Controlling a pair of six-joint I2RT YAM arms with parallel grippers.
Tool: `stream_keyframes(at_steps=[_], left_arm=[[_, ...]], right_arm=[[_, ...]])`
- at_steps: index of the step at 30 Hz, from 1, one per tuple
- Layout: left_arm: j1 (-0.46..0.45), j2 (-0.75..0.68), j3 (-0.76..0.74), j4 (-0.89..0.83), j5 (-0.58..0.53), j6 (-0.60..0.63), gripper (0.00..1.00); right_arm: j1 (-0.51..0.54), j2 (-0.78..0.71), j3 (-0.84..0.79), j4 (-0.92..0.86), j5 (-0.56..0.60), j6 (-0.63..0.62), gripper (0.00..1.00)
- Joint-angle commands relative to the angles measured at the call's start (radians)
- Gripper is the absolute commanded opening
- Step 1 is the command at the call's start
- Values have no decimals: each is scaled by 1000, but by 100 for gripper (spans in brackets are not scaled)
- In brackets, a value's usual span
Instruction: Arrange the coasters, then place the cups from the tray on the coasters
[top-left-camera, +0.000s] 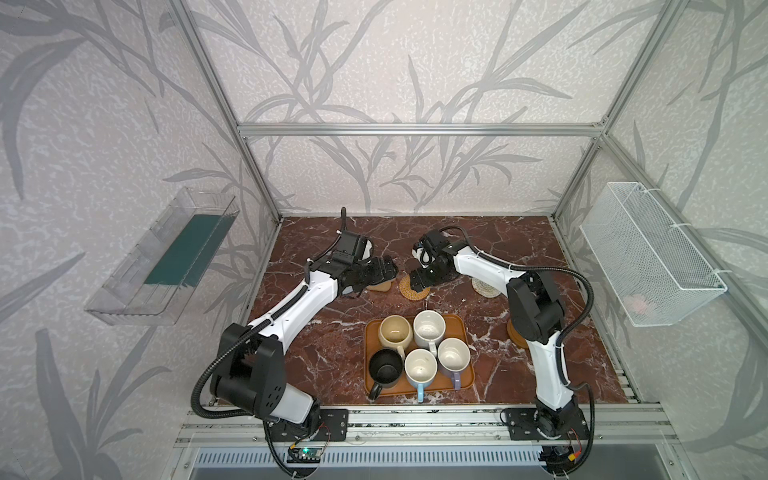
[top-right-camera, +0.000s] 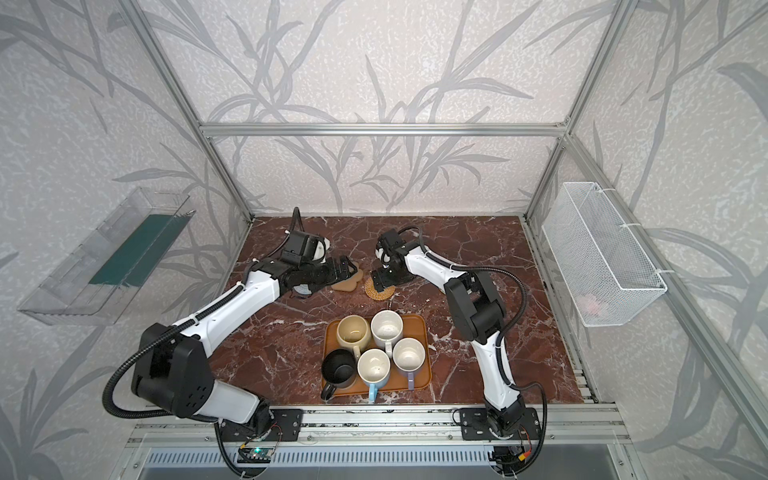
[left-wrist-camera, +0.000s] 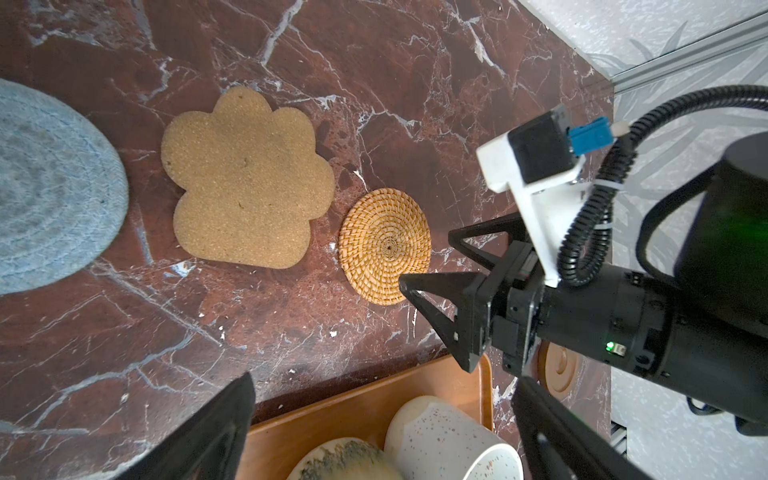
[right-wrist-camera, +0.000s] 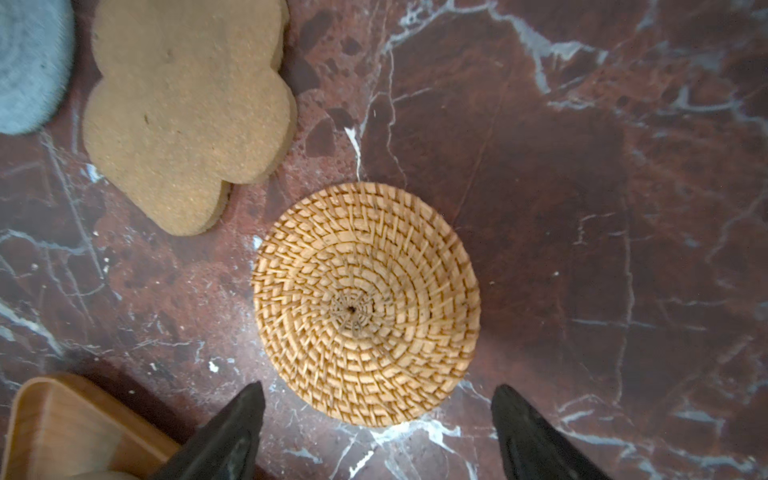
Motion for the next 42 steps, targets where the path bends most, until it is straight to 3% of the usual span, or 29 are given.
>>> stream_keyframes(at_steps=[1,11,17,27,42], left_arm=[[-4,-7,-6,8,18,-19,97],[-7,-11,-10,2,16,-19,85],[-7,-15,-25,15,19,-20,99],[-7,-29,-36,51,34,-33,99],[-7,10,-19,77,58,-38,99]], right_arm=[[-3,36,47,-85,12,-40,84],[-3,90,118,-132,47,-47,83],[-2,157,211,-190,64,-52,80],[-5,271,399,-322,203,-79,70],[-35,411,631,-428,231,-86,68]])
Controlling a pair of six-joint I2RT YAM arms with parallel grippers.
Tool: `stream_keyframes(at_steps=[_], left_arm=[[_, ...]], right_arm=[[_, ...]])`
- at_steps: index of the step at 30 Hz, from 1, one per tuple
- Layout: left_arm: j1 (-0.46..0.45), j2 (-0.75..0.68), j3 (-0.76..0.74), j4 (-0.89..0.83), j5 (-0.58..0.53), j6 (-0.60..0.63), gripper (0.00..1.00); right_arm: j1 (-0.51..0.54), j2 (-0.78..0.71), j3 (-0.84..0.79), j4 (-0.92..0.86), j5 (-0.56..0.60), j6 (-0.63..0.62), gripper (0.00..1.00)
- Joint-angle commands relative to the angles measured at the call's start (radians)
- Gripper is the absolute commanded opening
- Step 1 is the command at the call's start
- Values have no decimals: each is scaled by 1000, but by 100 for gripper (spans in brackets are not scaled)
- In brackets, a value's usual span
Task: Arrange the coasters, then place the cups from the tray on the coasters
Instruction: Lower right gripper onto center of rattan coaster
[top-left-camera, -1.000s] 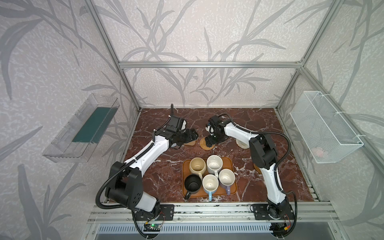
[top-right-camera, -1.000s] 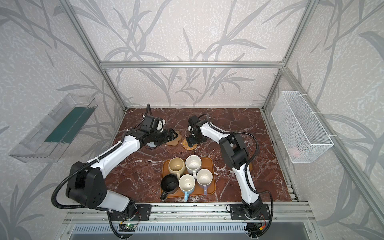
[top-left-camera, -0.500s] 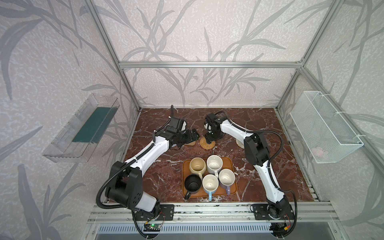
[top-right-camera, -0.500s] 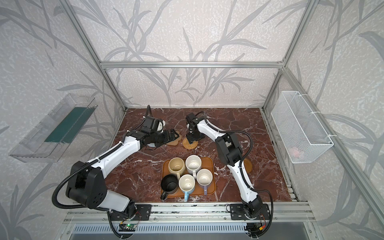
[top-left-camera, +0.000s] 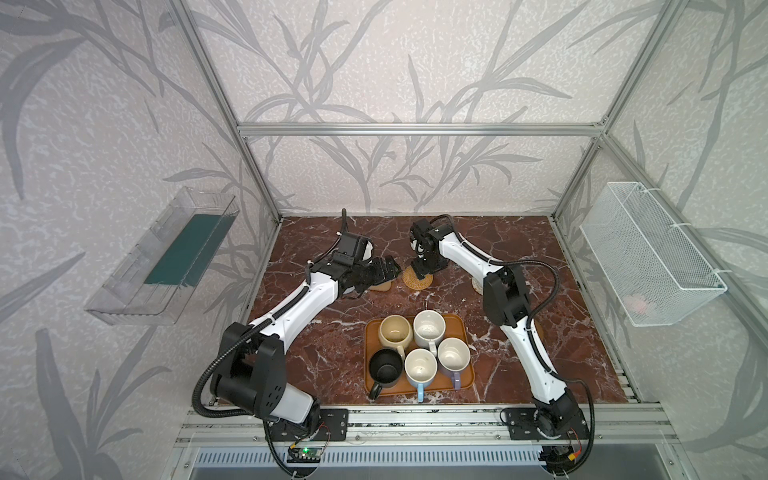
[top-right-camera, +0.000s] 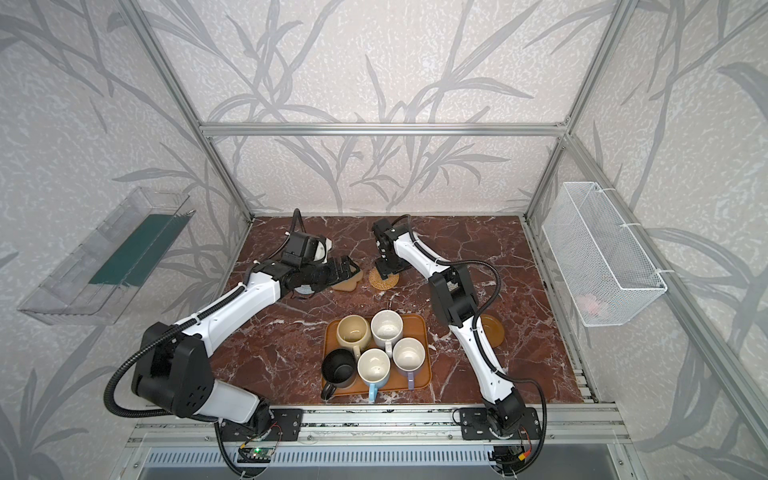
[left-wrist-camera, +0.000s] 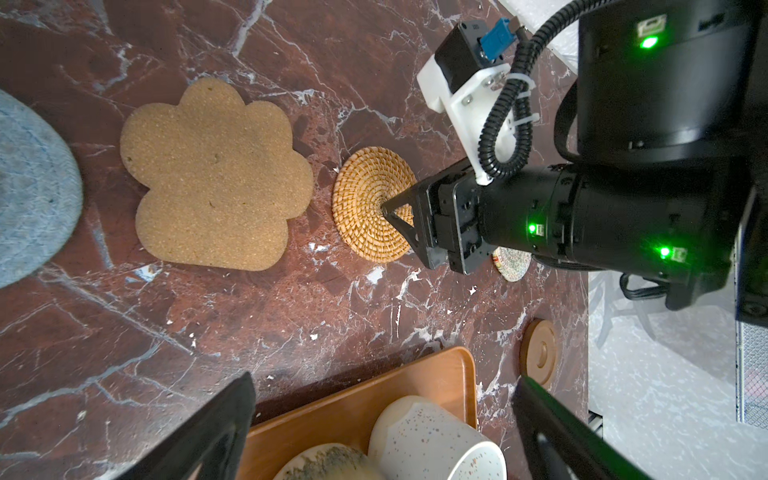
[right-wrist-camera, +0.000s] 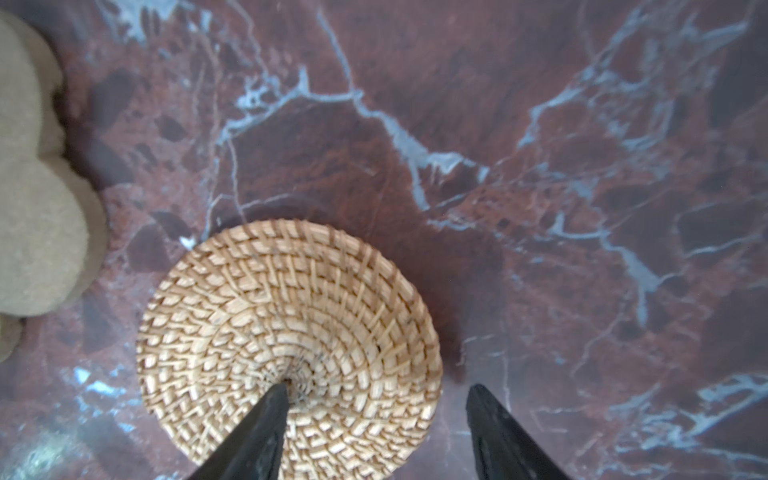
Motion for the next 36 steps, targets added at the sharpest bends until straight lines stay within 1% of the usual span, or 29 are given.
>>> stream_keyframes(at_steps=[1,12,16,23,27,30,36], left_arm=[[-5,9,4,19,11,-9,99],[-5,23,5,23,3,-15,99],[-6,25,8,32,7,-19,99],[-7,14,10,36,14,-27,99],[-6,0,-1,32,9,-26,99],[-8,-11,-15,32,2,-27,99],[-8,-22,-16,27,-5,-25,99]], right_arm=[[-8,59,51,-73,43,-16,68],[-37,104,137,-111,54,-5,67],[-36,92,135,-91,20,-15,67],[-34,24,116,-48,-29,-14,66],[-34,45,118,-83,-49,-2,64],[-30,43,75,-57,-70,8,63],[-21,54,71,-35,-90,20,61]])
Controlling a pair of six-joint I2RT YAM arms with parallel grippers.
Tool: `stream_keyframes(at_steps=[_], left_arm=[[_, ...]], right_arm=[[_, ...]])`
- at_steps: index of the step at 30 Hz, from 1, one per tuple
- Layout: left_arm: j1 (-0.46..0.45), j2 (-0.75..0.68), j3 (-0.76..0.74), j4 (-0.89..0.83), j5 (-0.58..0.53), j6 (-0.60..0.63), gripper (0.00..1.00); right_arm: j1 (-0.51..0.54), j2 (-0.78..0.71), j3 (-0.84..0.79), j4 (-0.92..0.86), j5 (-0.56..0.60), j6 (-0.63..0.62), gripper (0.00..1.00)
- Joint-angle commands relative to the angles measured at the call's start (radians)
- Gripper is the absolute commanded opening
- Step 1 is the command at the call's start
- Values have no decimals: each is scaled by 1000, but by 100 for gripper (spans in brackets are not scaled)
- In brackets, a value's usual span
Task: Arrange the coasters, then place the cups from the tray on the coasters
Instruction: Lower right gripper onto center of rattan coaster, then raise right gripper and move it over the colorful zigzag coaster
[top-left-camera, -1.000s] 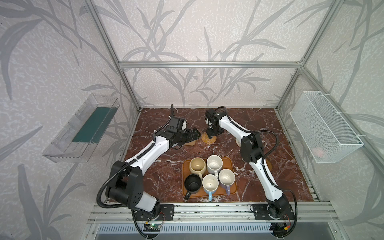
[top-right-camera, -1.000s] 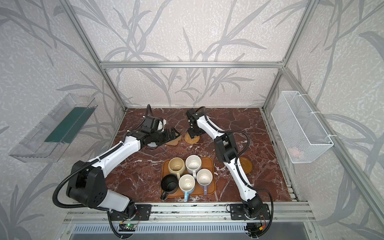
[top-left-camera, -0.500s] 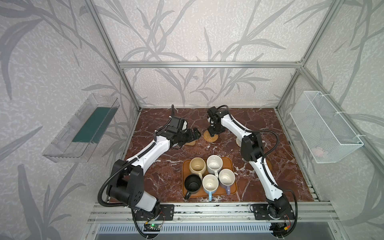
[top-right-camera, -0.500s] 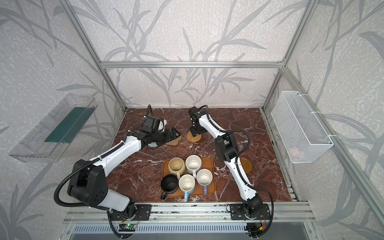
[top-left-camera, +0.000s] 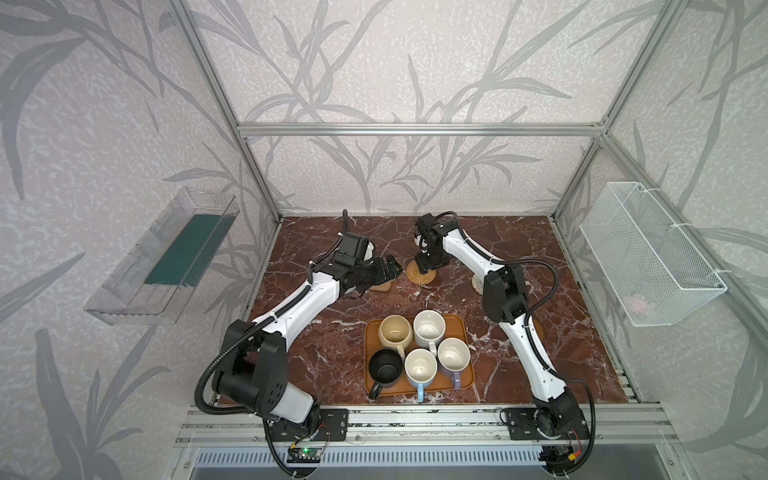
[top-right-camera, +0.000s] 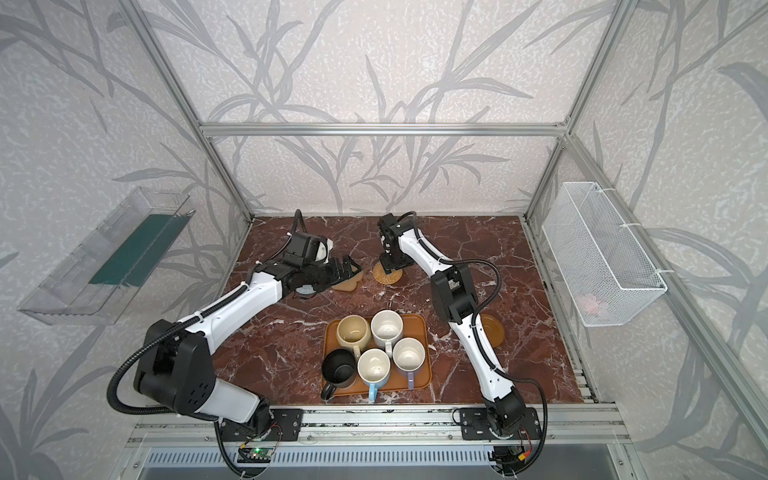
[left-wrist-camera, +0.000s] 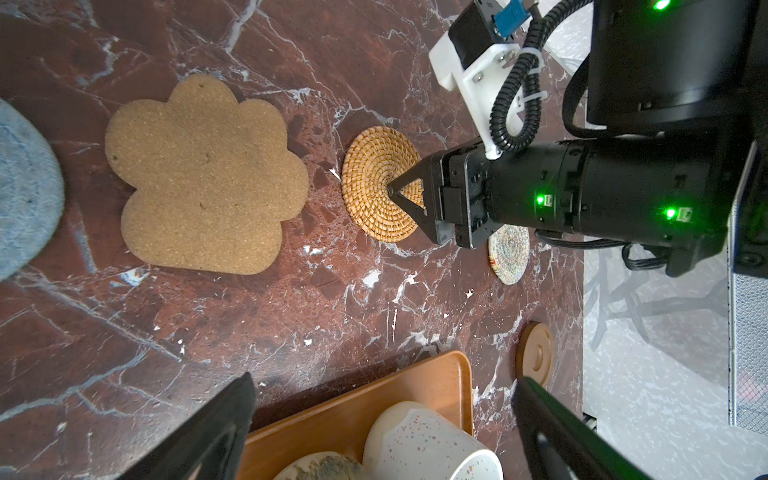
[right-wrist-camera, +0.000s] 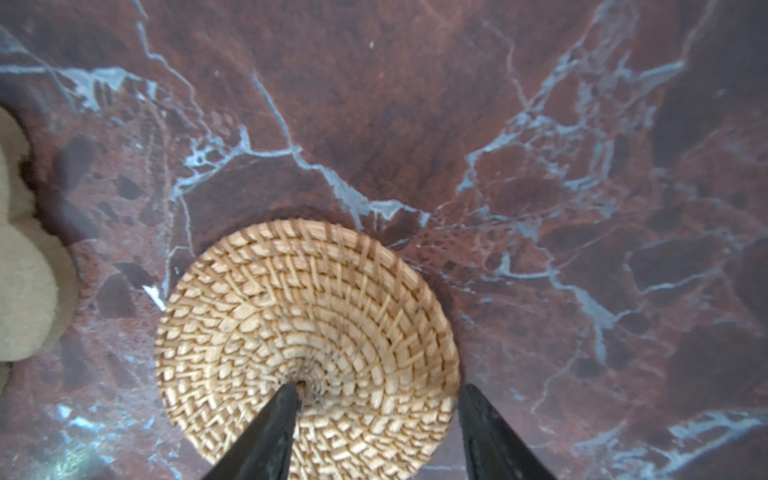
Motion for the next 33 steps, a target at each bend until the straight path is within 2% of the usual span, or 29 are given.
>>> stream_keyframes(at_steps=[1,4,10,20,24,26,28,33], left_arm=[[-4,-34,-9,4,-11,-7,99],[-4,-30,-11,4,-10,-9,99],[-4,-33,-11,4,-10,-13,99],[-4,-50,2,-16,-25,-16,99],[-2,-63,17,-28,-29,-16,99],[-4,-69,31,-36,-17,-12,99],[-4,-82,43,-48,-7,-8,99],[-5,-108,61,-71,38,6,99]], right_arm=[[13,3,-14,-12,-30,14,61],[14,0,-14,-5,-49,24,59],[17,-12,-27,1,-17,38,59],[16,-126,-29,35,6,48,68],[17,-178,-9,3,-9,76,77],[22,-228,-46,12,-15,90,92],[26,-290,-97,24,3,98,99],[35,-508,-310,133,50,143,99]])
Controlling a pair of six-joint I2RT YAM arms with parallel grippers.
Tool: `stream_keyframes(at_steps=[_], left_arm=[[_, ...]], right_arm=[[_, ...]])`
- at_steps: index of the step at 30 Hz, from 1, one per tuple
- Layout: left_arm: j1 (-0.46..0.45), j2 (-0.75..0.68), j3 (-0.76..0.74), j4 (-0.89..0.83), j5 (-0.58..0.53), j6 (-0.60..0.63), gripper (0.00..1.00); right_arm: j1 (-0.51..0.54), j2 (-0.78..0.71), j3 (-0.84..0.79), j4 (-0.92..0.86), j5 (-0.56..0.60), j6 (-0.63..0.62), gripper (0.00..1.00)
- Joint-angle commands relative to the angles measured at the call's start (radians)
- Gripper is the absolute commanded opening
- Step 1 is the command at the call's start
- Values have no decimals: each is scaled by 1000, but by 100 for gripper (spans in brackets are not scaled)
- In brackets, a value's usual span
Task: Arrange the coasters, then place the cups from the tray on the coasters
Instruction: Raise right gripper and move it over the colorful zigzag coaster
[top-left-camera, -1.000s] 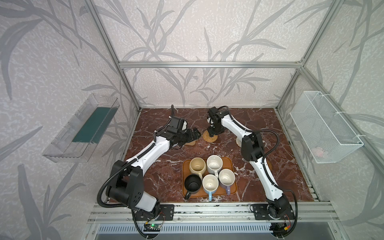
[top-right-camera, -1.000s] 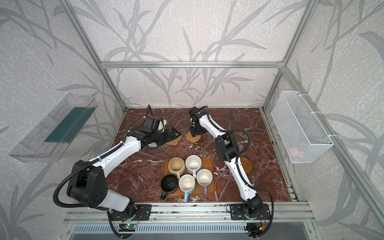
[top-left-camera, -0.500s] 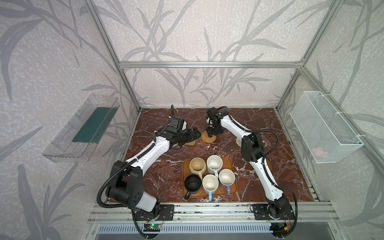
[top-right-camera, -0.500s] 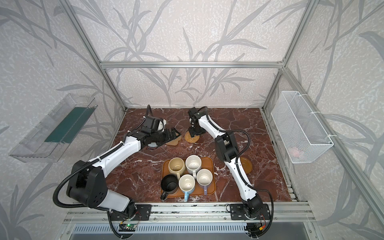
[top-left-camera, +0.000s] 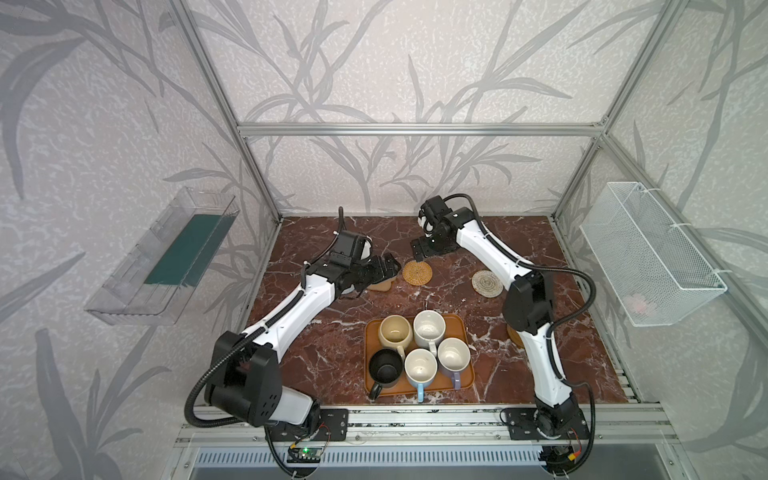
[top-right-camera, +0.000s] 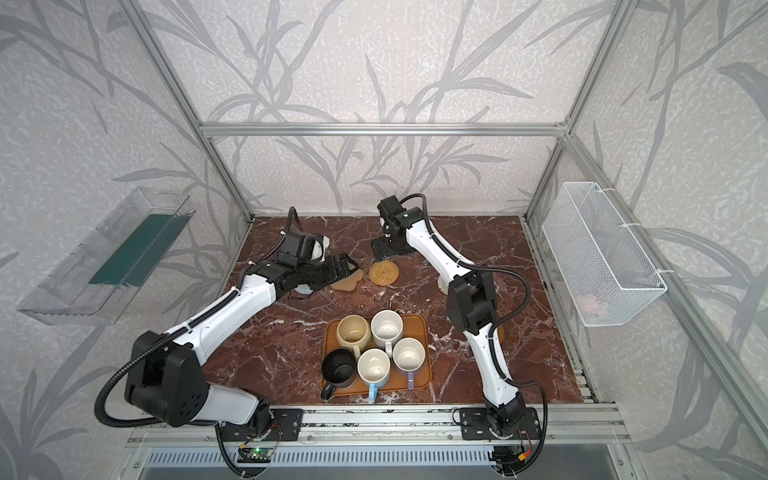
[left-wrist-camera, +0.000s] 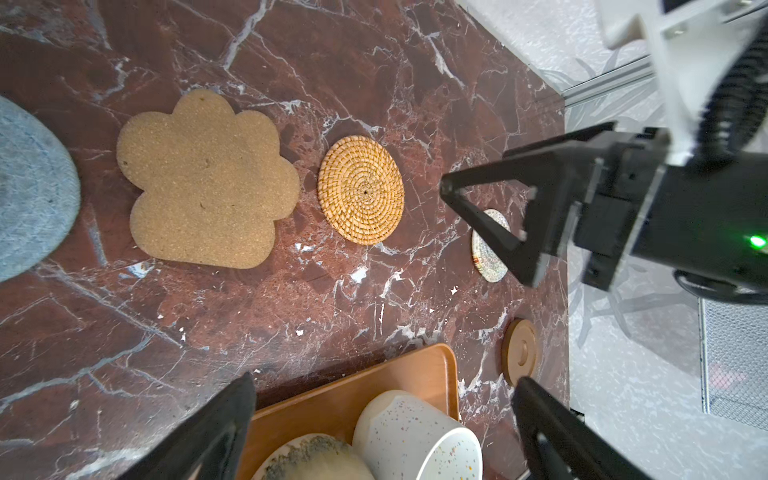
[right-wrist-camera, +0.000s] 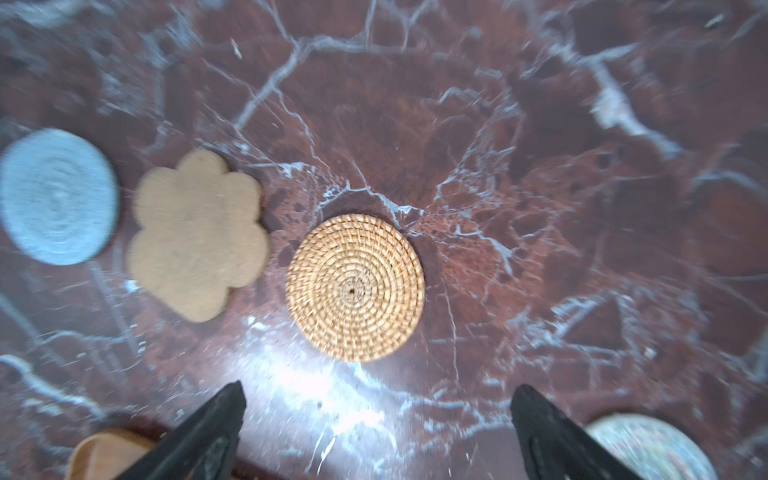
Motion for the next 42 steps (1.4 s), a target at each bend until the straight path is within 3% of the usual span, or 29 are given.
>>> stream_keyframes(at_steps=[1,9,17,22,25,42], left_arm=[[-7,-44,48,-37,39,15,99],[-47,-57,124,-153,50,55,99],[-119,-12,185,-176,68,71,99],[-165,73,248,-202,68,50,99],[-181,117,277,-213,45,60,99],[-212,252,330,-180,23,78,99]], right_arm=[[9,-179,-141,88,39,55,99],[-15,-575,-599,362,88,138,99],[-158,-694,-819,393,-37,209,99],[-215,-683,-902,390,-52,222,99],[-246,-652,-898,362,-91,207,99],[-312,-458,-928,349,-70,103,99]])
